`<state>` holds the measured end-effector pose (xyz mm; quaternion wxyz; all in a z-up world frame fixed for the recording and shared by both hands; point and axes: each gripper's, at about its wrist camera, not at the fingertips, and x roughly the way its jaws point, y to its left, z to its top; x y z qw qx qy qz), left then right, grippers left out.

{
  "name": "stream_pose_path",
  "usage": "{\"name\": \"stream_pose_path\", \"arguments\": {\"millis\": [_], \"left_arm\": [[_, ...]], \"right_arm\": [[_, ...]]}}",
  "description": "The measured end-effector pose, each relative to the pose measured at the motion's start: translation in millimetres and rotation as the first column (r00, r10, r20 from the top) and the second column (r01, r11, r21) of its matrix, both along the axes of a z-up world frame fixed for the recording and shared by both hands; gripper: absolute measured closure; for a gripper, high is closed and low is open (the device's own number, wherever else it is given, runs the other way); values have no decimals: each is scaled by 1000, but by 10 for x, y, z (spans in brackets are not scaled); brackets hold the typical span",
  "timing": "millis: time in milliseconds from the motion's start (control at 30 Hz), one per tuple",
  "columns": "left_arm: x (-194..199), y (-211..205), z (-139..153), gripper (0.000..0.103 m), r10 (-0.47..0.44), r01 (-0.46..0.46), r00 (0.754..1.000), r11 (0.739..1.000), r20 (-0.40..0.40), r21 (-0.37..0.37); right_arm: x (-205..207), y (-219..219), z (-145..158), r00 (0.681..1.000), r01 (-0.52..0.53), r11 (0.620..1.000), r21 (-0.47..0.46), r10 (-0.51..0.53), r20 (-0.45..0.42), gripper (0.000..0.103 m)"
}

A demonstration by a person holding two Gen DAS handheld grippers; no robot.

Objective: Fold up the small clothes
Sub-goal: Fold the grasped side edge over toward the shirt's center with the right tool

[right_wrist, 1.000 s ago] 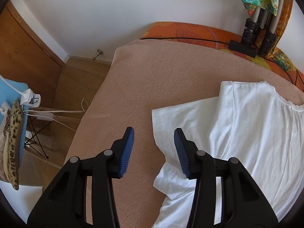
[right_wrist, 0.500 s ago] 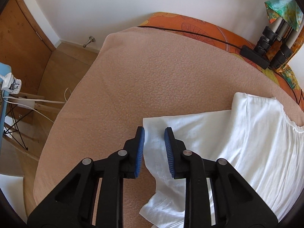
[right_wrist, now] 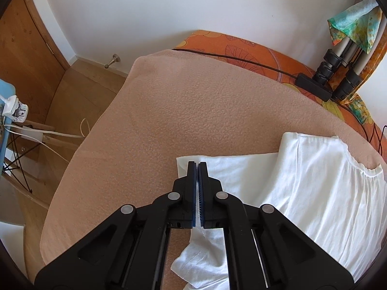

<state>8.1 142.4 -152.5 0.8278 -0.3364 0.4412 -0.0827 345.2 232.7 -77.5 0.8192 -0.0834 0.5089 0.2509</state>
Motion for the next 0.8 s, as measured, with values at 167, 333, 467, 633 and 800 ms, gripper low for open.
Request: {"name": "stream_pose_path", "arguments": {"millis": [167,333,467,633,800], "left_arm": [[3,-11,10,98,-1,1,1000,1000,3,10],[-7,-21,17,98,-1,1,1000,1000,4,18],[-9,-23,20,98,1,-1,1000,1000,4,15],[-8,-43,40,98,-2,2,1000,1000,7,26],[-13,-62,105,98,-3,1,999,999,34,33]], "right_arm": [[34,-83,84,999,-5,998,58,6,-32,101],[90,20,30,998,-26,998,51,29,-60,95],[15,130,24,999,-45,998,32,45,-21,49],[-54,309,-119,996,-85,994,-73,83,-24,55],[-81,350,-198,996,-83,981,-178,89,30,97]]}}
